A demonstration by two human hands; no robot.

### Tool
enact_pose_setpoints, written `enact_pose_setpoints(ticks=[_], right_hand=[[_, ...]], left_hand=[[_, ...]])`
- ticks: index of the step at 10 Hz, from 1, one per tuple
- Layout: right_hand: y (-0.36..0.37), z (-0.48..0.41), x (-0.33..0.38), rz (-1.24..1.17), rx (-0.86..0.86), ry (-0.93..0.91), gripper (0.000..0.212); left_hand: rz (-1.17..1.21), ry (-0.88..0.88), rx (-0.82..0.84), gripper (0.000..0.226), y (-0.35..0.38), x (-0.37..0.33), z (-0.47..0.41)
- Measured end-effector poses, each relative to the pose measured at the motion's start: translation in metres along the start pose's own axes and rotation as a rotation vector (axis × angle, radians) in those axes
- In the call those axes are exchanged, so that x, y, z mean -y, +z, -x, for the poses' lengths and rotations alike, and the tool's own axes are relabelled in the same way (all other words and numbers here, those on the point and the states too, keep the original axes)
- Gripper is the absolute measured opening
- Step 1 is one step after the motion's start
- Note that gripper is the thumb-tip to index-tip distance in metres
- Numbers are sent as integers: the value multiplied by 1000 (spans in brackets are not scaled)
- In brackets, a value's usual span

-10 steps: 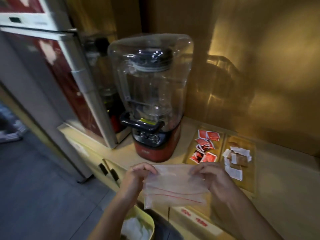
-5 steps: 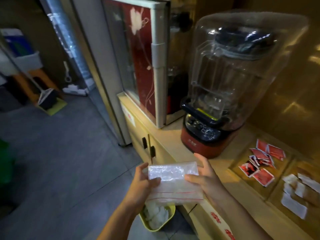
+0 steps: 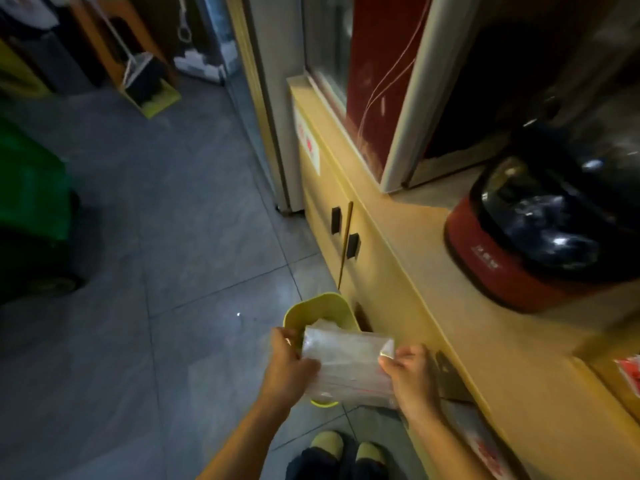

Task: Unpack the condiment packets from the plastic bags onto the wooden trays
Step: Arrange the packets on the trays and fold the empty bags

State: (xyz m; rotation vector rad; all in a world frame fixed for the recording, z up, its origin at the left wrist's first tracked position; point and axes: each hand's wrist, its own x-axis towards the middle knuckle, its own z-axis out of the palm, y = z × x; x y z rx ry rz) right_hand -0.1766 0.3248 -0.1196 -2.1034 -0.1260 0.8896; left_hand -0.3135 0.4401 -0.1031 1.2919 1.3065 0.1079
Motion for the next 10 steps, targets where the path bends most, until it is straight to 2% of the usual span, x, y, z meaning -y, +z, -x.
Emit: enact_pose_setpoints(ticks=[1,2,3,4,5,6,7,8,9,10], right_hand=[[33,-41,-43,38,14,33,25],[68,-89,-94,62,125,139,17],[106,-130,-128,103,260,158,25],[148,-165,-154,238,364,143,55],[183,-197,-183,479,348,28,58],[211,-223,-208,757,410,-42,66],[230,-247,-235,1007,445,-93,66],[236,-264,-257,1203,461,-52,51],[233,-268,-261,1298,496,-127,49],[222,-258,-237,1165,370,-250,53]], left_hand=[[-144,27,-35,22,23,43,-51],[-348,51,-61,16,44,88,-102],[-635,118,-65,34,62,128,-149],[-954,150,-30,49,82,162,-189],[-1153,222,-38,63,100,195,-233],[-1369,101,213,66,118,239,-276],[-1433,-23,256,79,131,272,-309],[-1472,-93,207,72,139,288,-329],[-1402,-112,266,63,139,282,-333],[-1281,35,296,71,124,245,-314]])
